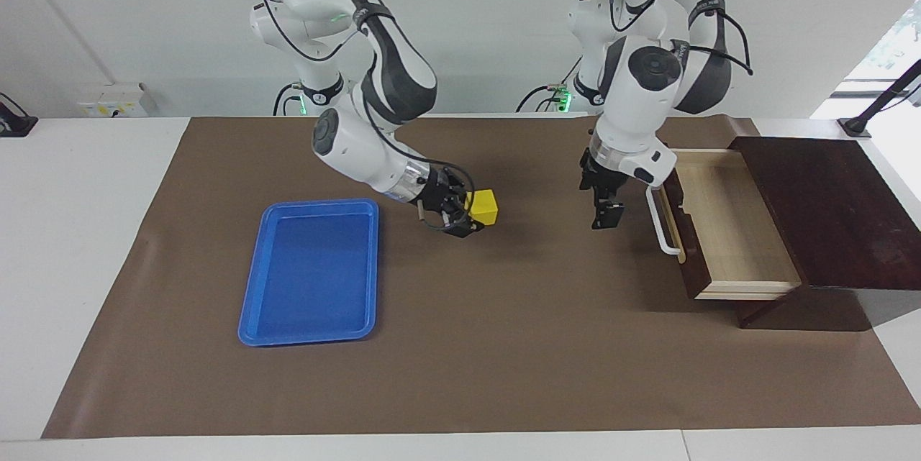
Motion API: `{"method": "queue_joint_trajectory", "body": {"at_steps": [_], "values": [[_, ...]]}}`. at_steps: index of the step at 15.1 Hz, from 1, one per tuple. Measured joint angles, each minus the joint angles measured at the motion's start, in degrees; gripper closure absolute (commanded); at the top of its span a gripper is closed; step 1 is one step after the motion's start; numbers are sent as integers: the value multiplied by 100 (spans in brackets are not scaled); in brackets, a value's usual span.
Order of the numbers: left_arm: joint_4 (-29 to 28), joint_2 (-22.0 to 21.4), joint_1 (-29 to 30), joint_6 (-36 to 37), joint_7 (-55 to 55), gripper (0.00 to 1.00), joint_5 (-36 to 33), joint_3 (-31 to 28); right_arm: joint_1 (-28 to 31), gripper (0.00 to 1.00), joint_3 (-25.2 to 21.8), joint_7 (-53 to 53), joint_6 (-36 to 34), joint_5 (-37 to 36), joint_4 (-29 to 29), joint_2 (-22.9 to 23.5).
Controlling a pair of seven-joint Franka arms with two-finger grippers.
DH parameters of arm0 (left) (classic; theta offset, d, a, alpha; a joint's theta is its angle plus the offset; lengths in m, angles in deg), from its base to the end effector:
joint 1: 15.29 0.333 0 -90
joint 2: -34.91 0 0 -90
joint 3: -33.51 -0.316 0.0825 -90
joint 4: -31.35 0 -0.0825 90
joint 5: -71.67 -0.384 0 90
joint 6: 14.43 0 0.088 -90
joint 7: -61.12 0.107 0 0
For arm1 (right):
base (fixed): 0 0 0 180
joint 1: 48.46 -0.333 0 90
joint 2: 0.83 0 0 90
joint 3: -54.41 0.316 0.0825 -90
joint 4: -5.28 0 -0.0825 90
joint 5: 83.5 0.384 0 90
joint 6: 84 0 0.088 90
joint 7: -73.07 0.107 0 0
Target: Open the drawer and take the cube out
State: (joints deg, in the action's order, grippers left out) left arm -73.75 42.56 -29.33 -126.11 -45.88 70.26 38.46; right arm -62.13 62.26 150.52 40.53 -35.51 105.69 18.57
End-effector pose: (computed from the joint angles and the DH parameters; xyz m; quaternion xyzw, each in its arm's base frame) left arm 0.5645 -0.1906 0.4544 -0.7222 -0.6916 -0.0009 0.0106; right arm 0.6063 0.2610 0.3991 -0.6950 0.6184 0.2545 0.2641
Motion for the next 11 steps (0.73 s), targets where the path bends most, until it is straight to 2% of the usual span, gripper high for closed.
{"method": "queue_joint_trajectory", "body": {"at_steps": [4,7,11], "values": [[-194,-27,587,-123,820,0,-148,-3,896,100,-31,-565,-723,-22,3,24],[-271,-48,992,-223,1322,0,-376,-5,1385,100,-47,-1081,-1190,-401,27,109],[-296,-80,1413,-327,1787,0,-459,48,1975,100,-62,-1779,-1399,-822,111,346]]}}
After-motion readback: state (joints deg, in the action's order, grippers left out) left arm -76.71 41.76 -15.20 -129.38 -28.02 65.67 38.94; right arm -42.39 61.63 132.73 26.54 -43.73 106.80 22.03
